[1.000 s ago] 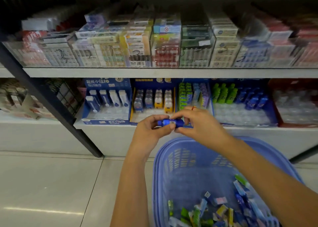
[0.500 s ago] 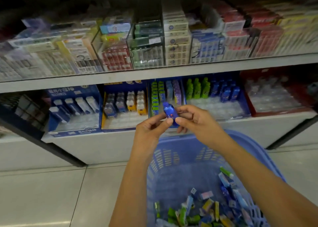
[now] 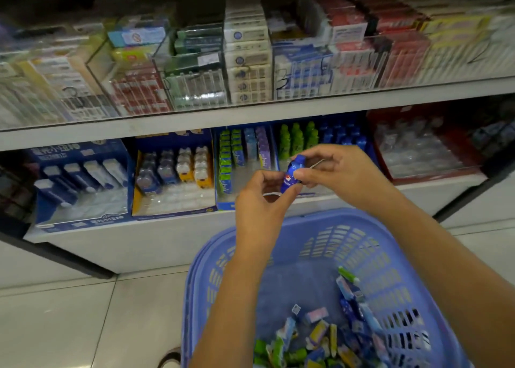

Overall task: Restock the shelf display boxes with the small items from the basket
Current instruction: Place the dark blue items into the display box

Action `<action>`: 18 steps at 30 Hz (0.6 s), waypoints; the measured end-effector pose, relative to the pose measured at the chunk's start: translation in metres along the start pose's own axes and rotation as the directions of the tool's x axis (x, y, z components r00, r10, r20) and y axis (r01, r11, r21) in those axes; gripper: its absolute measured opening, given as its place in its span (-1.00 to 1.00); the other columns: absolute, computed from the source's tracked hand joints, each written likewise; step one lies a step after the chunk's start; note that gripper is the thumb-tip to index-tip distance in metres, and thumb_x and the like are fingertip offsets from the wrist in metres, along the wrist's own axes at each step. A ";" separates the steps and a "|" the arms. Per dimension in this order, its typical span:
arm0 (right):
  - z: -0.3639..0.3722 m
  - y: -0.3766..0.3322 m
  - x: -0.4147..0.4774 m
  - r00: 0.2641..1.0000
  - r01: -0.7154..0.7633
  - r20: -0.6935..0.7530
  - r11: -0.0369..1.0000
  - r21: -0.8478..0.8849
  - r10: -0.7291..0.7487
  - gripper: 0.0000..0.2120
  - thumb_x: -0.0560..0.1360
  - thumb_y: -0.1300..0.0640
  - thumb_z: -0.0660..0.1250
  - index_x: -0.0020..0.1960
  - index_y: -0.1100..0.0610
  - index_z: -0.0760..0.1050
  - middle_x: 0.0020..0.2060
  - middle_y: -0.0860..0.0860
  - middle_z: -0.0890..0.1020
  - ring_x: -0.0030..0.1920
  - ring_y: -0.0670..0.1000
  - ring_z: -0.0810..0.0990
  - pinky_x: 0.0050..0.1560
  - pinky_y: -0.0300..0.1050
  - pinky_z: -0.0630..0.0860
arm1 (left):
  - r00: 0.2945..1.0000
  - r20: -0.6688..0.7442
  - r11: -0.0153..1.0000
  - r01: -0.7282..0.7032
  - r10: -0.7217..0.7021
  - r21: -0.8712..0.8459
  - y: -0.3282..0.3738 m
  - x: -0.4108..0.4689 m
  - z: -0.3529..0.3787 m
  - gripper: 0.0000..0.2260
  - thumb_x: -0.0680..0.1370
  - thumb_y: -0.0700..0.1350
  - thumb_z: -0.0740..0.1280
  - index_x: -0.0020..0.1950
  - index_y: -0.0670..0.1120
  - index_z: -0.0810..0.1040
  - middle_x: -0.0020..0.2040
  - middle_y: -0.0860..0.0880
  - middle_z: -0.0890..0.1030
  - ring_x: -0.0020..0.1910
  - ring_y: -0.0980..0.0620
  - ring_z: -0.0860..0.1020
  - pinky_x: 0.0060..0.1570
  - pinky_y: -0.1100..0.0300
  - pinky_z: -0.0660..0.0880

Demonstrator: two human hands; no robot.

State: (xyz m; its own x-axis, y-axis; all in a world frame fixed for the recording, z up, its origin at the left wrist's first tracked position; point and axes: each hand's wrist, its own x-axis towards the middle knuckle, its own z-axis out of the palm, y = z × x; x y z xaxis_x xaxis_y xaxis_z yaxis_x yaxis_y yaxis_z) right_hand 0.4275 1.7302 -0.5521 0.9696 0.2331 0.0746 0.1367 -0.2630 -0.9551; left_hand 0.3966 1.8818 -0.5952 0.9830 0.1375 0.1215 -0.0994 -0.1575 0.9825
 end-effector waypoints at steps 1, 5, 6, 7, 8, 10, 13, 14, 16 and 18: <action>-0.007 -0.001 0.001 1.000 -0.010 0.006 1.000 -0.020 0.011 -0.81 0.35 0.15 0.50 -0.05 0.02 0.61 -0.27 -0.05 0.70 -0.29 -0.10 0.67 -0.23 -0.32 0.56 | 1.000 0.001 1.000 -0.004 0.004 0.002 0.001 0.001 0.005 -0.80 0.40 -0.07 0.52 -0.12 0.10 0.52 -0.20 0.18 0.63 -0.22 0.21 0.61 -0.16 0.20 0.59; -0.029 -0.003 0.004 1.000 -0.025 0.013 0.994 -0.109 0.027 -0.81 0.34 0.11 0.51 -0.06 0.01 0.63 -0.27 -0.03 0.70 -0.27 -0.05 0.67 -0.18 -0.30 0.59 | 0.998 0.027 0.998 -0.052 0.051 0.031 0.003 0.007 0.024 -0.77 0.40 -0.10 0.52 -0.14 0.11 0.49 -0.22 0.17 0.61 -0.26 0.23 0.59 -0.21 0.31 0.56; -0.033 -0.003 0.005 1.000 -0.026 0.006 0.990 -0.142 0.027 -0.80 0.33 0.10 0.52 -0.05 0.02 0.64 -0.27 -0.03 0.70 -0.27 -0.06 0.68 -0.19 -0.33 0.58 | 0.998 0.025 0.997 -0.065 0.064 0.042 0.003 0.008 0.029 -0.76 0.40 -0.10 0.52 -0.14 0.12 0.48 -0.21 0.17 0.60 -0.27 0.24 0.58 -0.24 0.36 0.53; -0.037 -0.002 0.007 0.999 -0.035 -0.003 0.986 -0.163 0.035 -0.79 0.32 0.09 0.52 -0.05 0.03 0.64 -0.26 -0.03 0.70 -0.26 -0.08 0.68 -0.20 -0.35 0.57 | 0.998 0.015 0.997 -0.067 0.067 0.045 0.002 0.009 0.033 -0.76 0.40 -0.10 0.52 -0.13 0.12 0.48 -0.21 0.18 0.59 -0.26 0.25 0.57 -0.27 0.39 0.50; -0.040 -0.001 0.009 0.999 -0.053 -0.012 0.984 -0.167 0.052 -0.79 0.32 0.09 0.53 -0.05 0.04 0.64 -0.25 -0.03 0.70 -0.25 -0.10 0.68 -0.21 -0.37 0.56 | 0.998 -0.002 0.997 -0.062 0.062 0.042 0.001 0.010 0.038 -0.75 0.40 -0.10 0.52 -0.12 0.12 0.47 -0.20 0.17 0.59 -0.26 0.24 0.56 -0.26 0.39 0.50; -0.046 0.004 0.014 0.996 -0.086 -0.028 0.982 -0.170 0.082 -0.81 0.32 0.12 0.53 -0.08 0.04 0.63 -0.22 -0.01 0.71 -0.23 -0.12 0.68 -0.19 -0.36 0.57 | 0.999 -0.028 0.999 -0.035 0.036 0.034 -0.001 0.012 0.046 -0.75 0.41 -0.09 0.51 -0.06 0.09 0.49 -0.13 0.15 0.59 -0.20 0.19 0.57 -0.17 0.31 0.53; -0.063 0.013 0.026 0.989 -0.100 -0.131 0.972 -0.213 0.073 -0.81 0.35 0.20 0.51 -0.05 0.07 0.61 -0.18 0.06 0.69 -0.23 -0.15 0.65 -0.10 -0.29 0.59 | 0.998 0.062 0.988 -0.014 0.005 0.154 -0.006 0.015 0.058 -0.57 0.45 -0.04 0.47 0.28 -0.03 0.45 0.16 0.02 0.56 0.08 0.07 0.54 0.07 0.21 0.50; -0.070 0.017 0.032 0.982 -0.100 -0.183 0.962 -0.253 0.054 -0.79 0.37 0.21 0.50 -0.01 0.07 0.60 -0.16 0.06 0.68 -0.21 -0.15 0.64 -0.10 -0.32 0.58 | 0.990 0.143 0.961 -0.047 0.008 0.273 -0.008 0.015 0.062 -0.51 0.49 -0.01 0.43 0.37 -0.07 0.39 0.28 -0.02 0.50 0.21 0.04 0.49 0.15 0.22 0.44; -0.082 0.023 0.043 0.976 -0.092 -0.218 0.905 -0.416 -0.001 -0.76 0.41 0.18 0.47 0.07 0.09 0.60 -0.09 0.02 0.64 -0.09 -0.10 0.60 -0.11 -0.48 0.49 | 0.946 0.323 0.835 -0.167 -0.014 0.525 -0.013 0.012 0.070 -0.45 0.55 0.04 0.32 0.48 -0.10 0.27 0.46 -0.05 0.31 0.43 0.00 0.28 0.35 0.18 0.28; -0.088 0.030 0.053 0.985 -0.068 -0.169 0.806 -0.587 -0.040 -0.72 0.43 0.13 0.46 0.13 0.06 0.60 -0.03 -0.01 0.62 -0.04 -0.09 0.54 -0.12 -0.50 0.37 | 0.901 0.423 0.712 -0.237 -0.092 0.661 -0.020 0.007 0.076 -0.39 0.59 0.06 0.25 0.54 -0.14 0.10 0.55 -0.06 0.12 0.53 -0.02 0.05 0.48 0.16 0.05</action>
State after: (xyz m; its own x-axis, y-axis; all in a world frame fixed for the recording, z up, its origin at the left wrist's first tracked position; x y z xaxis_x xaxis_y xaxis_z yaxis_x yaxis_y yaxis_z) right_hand 0.5006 1.6523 -0.5510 0.9837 0.0818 0.1599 0.1633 -0.7780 -0.6067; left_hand 0.4169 1.8115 -0.6252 0.9605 -0.2752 -0.0406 -0.2022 -0.7910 0.5775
